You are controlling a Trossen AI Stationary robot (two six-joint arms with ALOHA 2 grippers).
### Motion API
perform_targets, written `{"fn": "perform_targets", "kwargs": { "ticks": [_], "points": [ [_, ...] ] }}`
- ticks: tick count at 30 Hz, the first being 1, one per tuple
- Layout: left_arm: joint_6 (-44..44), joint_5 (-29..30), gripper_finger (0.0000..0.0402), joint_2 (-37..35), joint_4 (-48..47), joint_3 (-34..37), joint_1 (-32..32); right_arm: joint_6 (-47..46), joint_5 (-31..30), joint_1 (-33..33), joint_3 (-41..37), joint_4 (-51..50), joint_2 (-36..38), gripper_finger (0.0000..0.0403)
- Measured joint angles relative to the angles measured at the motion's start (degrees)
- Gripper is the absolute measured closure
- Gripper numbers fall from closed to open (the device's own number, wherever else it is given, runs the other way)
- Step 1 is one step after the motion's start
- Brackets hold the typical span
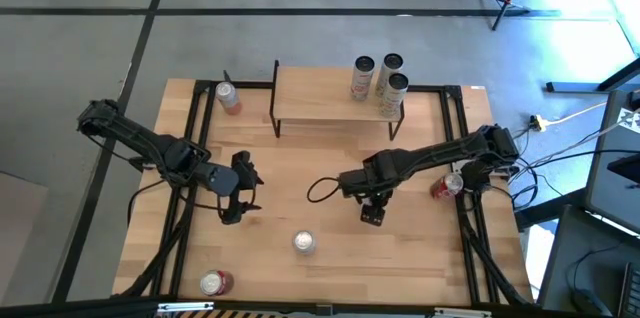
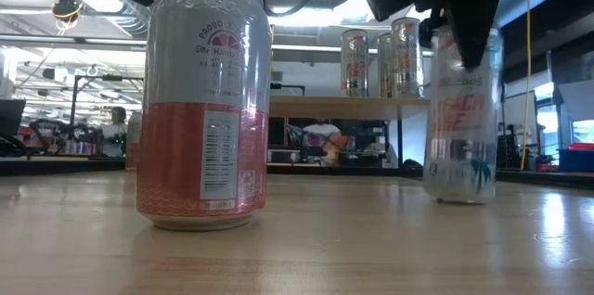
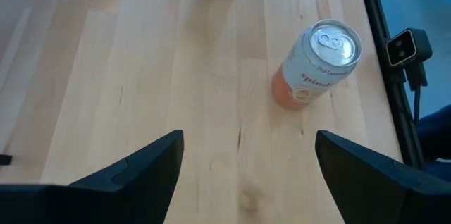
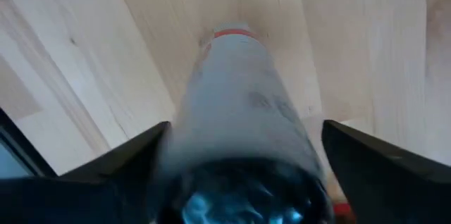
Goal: Place canned beverage on shelf
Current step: Put the white and pink soda can aligned with other white and pink soda can on the shelf
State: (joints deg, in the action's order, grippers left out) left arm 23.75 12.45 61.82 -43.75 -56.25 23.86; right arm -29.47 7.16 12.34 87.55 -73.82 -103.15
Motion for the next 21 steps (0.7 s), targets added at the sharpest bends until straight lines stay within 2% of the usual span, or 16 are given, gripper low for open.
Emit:
{"fn": "perform_targets", "kwargs": {
  "ticks": [4, 9, 13, 15, 17, 21],
  "points": [
    [0.0, 0.0, 0.0086, 0.0, 0.0, 0.0, 0.0, -0.1, 0.0, 0.0, 0.0, 0.3, 0.0, 0.0016],
    [0.1, -0.2, 0.0086, 0.0, 0.0, 0.0, 0.2, -0.2, 0.9, 1.2, 0.0, 0.4, 1.0, 0.0011],
    [0.6, -0.2, 0.0086, 0.0, 0.0, 0.0, 0.2, -2.0, -1.1, 4.3, 0.0, 0.4, 5.2, 0.0010],
    [1.1, -0.2, 0.0086, 0.0, 0.0, 0.0, 0.2, -2.4, -4.0, 6.7, 0.0, 0.7, 7.7, 0.0009],
    [1.1, -0.2, 0.0086, 0.0, 0.0, 0.0, 0.2, -5.0, -9.5, 9.2, -0.5, 1.5, 10.5, 0.0009],
    [2.0, 0.1, 0.0086, 0.0, 0.4, 0.0, 0.2, -12.6, -19.5, 13.2, -7.5, 10.2, 17.1, 0.0009]
  ]
}}
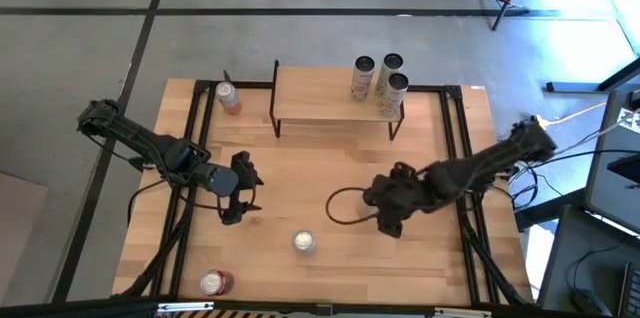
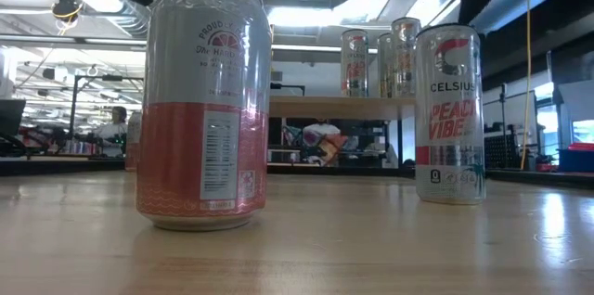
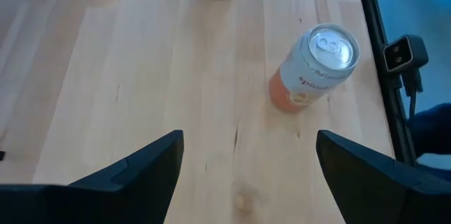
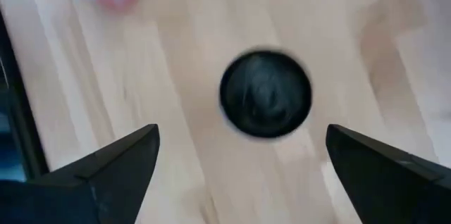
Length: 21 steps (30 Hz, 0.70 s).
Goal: Place canned beverage on shelf
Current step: Put the white and pink soda can aligned with other white and pink soda can on the shelf
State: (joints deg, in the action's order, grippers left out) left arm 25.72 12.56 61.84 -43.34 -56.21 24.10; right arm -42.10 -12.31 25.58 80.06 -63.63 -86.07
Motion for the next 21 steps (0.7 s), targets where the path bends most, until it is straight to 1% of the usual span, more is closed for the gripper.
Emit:
{"fn": "perform_targets", "kwargs": {
  "ticks": [3, 6, 8, 10, 14, 18, 19, 21],
  "points": [
    [0.8, 0.1, 0.0086, 0.0, 0.8, 0.0, 0.0, -5.2, -4.6, 2.3, -8.7, 8.8, 5.3, 0.0009],
    [1.1, 0.1, 0.0086, 0.0, 0.8, 0.0, 0.0, -9.7, -6.9, 4.5, -17.7, 17.5, 10.5, 0.0009],
    [3.0, 0.1, 0.0086, 0.0, 0.8, 0.0, 0.0, -11.6, -8.2, 5.7, -22.2, 22.8, 13.8, 0.0009],
    [5.7, 0.2, 0.0086, 0.0, 0.8, 0.0, 0.0, -13.0, -10.0, 6.8, -25.3, 25.7, 17.0, 0.0009],
    [9.1, 0.1, 0.0086, 0.0, 0.8, 0.0, 0.0, -14.9, -10.9, 8.0, -28.5, 25.9, 20.0, 0.0008],
    [10.2, 0.0, 0.0086, 0.0, 0.8, 0.0, 0.0, -13.0, -7.9, 7.9, -28.8, 24.2, 19.6, 0.0008],
    [10.2, 0.0, 0.0086, 0.0, 0.8, 0.0, 0.0, -11.9, -8.3, 7.9, -28.8, 24.0, 19.1, 0.0008],
    [10.2, 0.0, 0.0086, 0.0, 0.8, 0.0, 0.0, -9.4, -11.7, 8.7, -28.8, 24.4, 17.8, 0.0008]
  ]
}}
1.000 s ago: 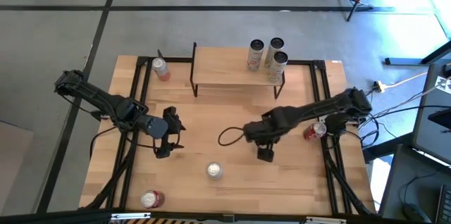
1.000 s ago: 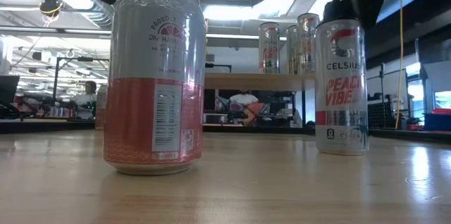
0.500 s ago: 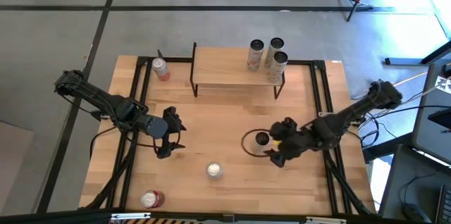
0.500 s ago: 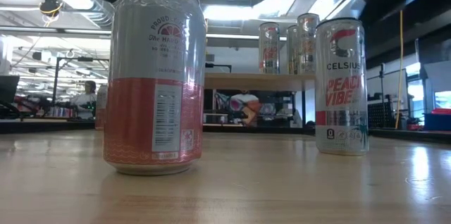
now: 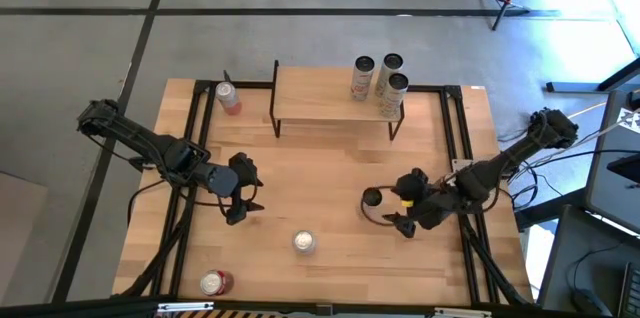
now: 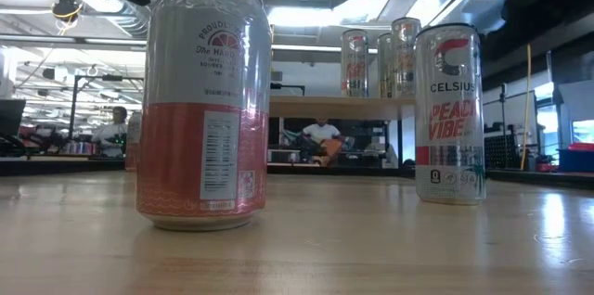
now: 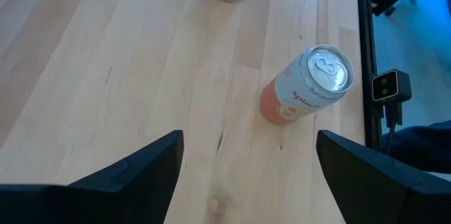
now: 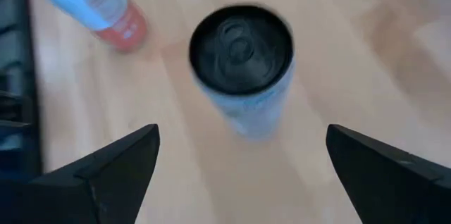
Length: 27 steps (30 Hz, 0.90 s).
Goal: Place canned beverage on shelf
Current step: Put the white and pink soda can aligned with other white and pink soda can on the shelf
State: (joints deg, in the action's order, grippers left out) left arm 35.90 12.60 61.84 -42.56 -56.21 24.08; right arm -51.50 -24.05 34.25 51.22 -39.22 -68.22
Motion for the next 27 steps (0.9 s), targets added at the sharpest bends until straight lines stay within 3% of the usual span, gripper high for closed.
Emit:
{"fn": "perform_targets", "kwargs": {
  "ticks": [8, 13, 27],
  "points": [
    [1.1, 0.0, 0.0086, 0.0, 0.0, 0.0, 0.0, 5.0, -12.5, 3.4, 0.0, 1.3, -7.5, 0.0008],
    [1.2, 0.1, 0.0086, 0.0, -0.1, 0.0, 0.0, 5.4, -18.2, 3.6, 0.0, 7.5, -12.7, 0.0008],
    [1.1, 2.9, 0.0086, 0.0, -0.4, 0.0, 0.0, 2.1, -20.9, -0.2, 0.0, 16.6, -19.2, 0.0008]
  ]
}}
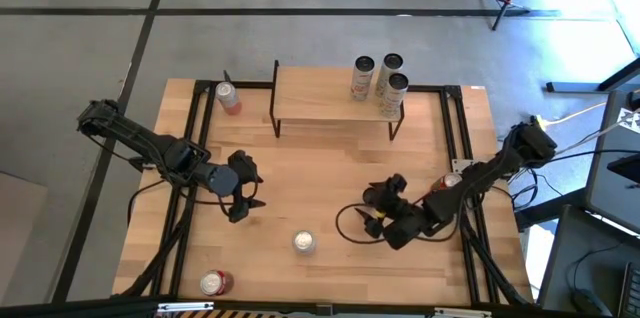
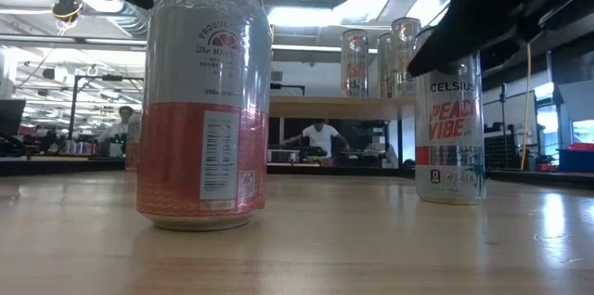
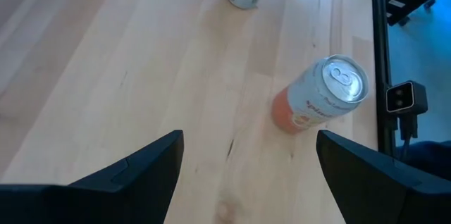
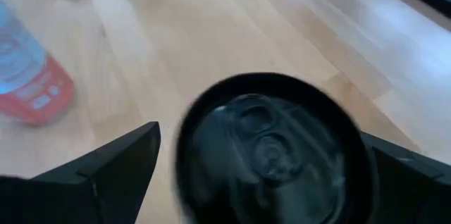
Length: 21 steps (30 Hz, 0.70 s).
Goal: Place canned beverage on shelf
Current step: Put the white and pink soda can aligned with other white and pink soda can on the shelf
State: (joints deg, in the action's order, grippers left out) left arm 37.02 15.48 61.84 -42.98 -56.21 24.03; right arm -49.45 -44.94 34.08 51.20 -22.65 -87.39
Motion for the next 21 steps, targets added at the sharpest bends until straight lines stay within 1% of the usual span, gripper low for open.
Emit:
{"fn": "perform_targets", "kwargs": {
  "ticks": [4, 6, 7, 9, 12, 13, 18, 21],
  "points": [
    [0.2, 0.0, 0.0086, 0.0, 0.1, 0.0, 0.0, -0.1, 1.5, -0.4, 0.0, 0.2, 0.0, 0.0011],
    [0.3, 0.0, 0.0086, 0.0, 0.1, 0.0, 0.0, -0.9, 1.6, -0.4, 0.1, 0.2, 0.0, 0.0026],
    [0.3, 0.0, 0.0086, 0.0, 0.2, 0.0, 0.0, -1.8, 1.6, -0.4, 0.2, 0.2, 0.0, 0.0040],
    [0.3, 0.0, 0.0086, 0.0, 0.2, 0.0, 0.0, -3.0, 1.3, -0.4, 0.5, 0.0, 0.0, 0.0080],
    [0.3, -0.1, 0.0086, 0.0, 0.1, 0.0, 0.0, -3.2, 1.0, -0.4, 1.5, -0.4, 0.1, 0.0159],
    [0.1, -0.4, 0.0086, 0.0, 0.1, 0.0, 0.0, -3.2, 1.0, -0.4, 2.1, -0.8, 0.1, 0.0177],
    [-7.1, -1.9, 0.0086, -1.2, -0.5, -1.0, -0.2, -3.1, 1.6, -1.6, 8.7, -6.7, 0.1, 0.0177],
    [-7.1, -2.3, 0.0086, -2.8, -0.9, -1.9, -0.1, -1.6, 1.6, -3.3, 14.4, -11.1, 0.1, 0.0177]
  ]
}}
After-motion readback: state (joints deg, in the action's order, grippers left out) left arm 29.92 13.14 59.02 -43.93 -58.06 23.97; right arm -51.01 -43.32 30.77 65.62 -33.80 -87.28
